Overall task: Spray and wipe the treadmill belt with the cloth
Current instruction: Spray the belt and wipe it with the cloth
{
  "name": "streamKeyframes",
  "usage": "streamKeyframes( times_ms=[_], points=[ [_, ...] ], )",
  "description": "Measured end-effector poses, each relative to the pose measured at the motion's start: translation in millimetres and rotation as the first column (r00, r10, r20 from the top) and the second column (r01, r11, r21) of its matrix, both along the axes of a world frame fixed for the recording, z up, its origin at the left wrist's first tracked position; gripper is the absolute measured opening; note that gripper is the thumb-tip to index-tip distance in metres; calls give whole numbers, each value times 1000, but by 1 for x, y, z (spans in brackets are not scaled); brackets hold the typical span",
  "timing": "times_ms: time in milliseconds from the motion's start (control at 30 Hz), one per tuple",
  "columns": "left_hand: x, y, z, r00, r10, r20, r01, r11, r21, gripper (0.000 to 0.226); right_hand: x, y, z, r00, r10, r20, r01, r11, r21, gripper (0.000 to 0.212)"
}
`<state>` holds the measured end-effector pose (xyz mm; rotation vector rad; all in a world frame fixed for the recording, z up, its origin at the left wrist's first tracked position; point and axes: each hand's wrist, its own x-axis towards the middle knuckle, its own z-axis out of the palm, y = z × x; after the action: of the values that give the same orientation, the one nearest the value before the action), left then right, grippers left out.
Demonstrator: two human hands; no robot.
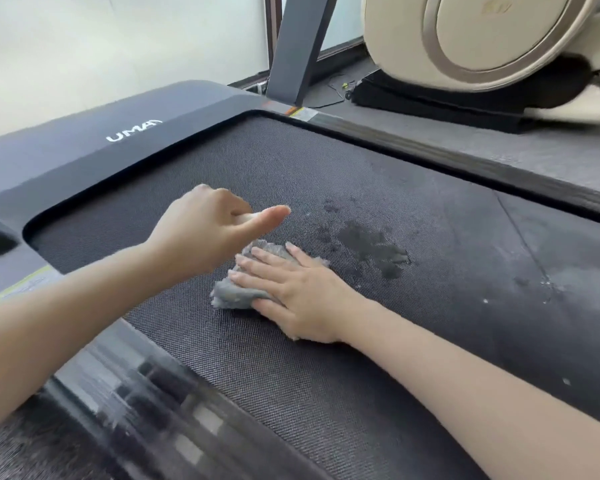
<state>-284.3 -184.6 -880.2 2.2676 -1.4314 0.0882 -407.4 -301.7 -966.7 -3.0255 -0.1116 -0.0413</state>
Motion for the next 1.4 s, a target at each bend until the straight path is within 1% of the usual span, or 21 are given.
streamKeyframes(
  times_ms=[100,167,233,400,467,533,633,667,700,800,833,900,967,1000,1067,1133,1200,1233,1300,1400],
  points=[
    [5,-14,-3,1000,18,7,-18,1000,-6,90,33,-58,0,982,-185,-38,184,982,-31,52],
    [7,-22,-4,1000,7,0,-7,1000,0,91,48,-100,0,948,-317,-40,317,948,-10,53],
    [9,-27,-5,1000,4,-17,-4,1000,23,91,55,-140,-1,909,-414,-51,415,910,11,53],
    [16,-34,-9,997,14,-73,-8,997,73,82,46,-226,1,772,-630,-81,633,774,4,53],
    [17,-37,-11,995,24,-94,-16,996,85,87,35,-249,0,709,-701,-83,704,710,14,54],
    [17,-38,-12,996,33,-86,-24,995,97,94,30,-260,0,668,-740,-77,743,670,12,54],
    [14,-39,-11,997,28,-79,-20,994,106,98,36,-246,2,656,-748,-104,752,659,1,54],
    [12,-38,-10,996,25,-82,-16,994,104,97,39,-234,3,677,-728,-106,733,680,11,53],
    [10,-38,-10,996,22,-86,-13,995,100,96,43,-218,3,718,-690,-94,695,719,26,53],
    [3,-35,-9,996,7,-85,1,996,88,91,54,-146,2,878,-477,-39,479,874,79,53],
    [2,-33,-9,997,6,-74,0,996,88,91,55,-118,2,922,-386,-26,387,918,83,54],
    [2,-30,-6,998,10,-57,-6,997,80,91,45,-65,3,982,-187,-2,187,980,69,56],
    [3,-25,-1,997,20,-70,-15,998,67,92,18,-27,5,1000,13,1,-13,999,43,54],
    [4,-22,2,996,25,-82,-20,998,59,91,2,-15,6,996,86,-8,-85,995,42,54],
    [6,-18,5,993,43,-108,-38,998,51,88,-23,-5,6,986,157,-48,-153,986,70,53],
    [7,-16,7,991,61,-122,-55,997,49,89,-28,-12,7,985,161,-63,-156,985,76,52],
    [10,-14,5,991,60,-119,-55,998,44,89,-14,-28,8,993,99,-59,-97,994,43,51],
    [11,-14,4,991,61,-121,-55,997,46,88,-3,-43,7,997,38,-60,-37,999,21,51],
    [13,-12,1,990,59,-126,-51,997,64,86,22,-85,3,990,-135,-43,134,991,-13,53],
    [17,-7,0,988,55,-145,-42,995,93,87,56,-159,-4,914,-404,-21,404,914,-29,58]
  ],
)
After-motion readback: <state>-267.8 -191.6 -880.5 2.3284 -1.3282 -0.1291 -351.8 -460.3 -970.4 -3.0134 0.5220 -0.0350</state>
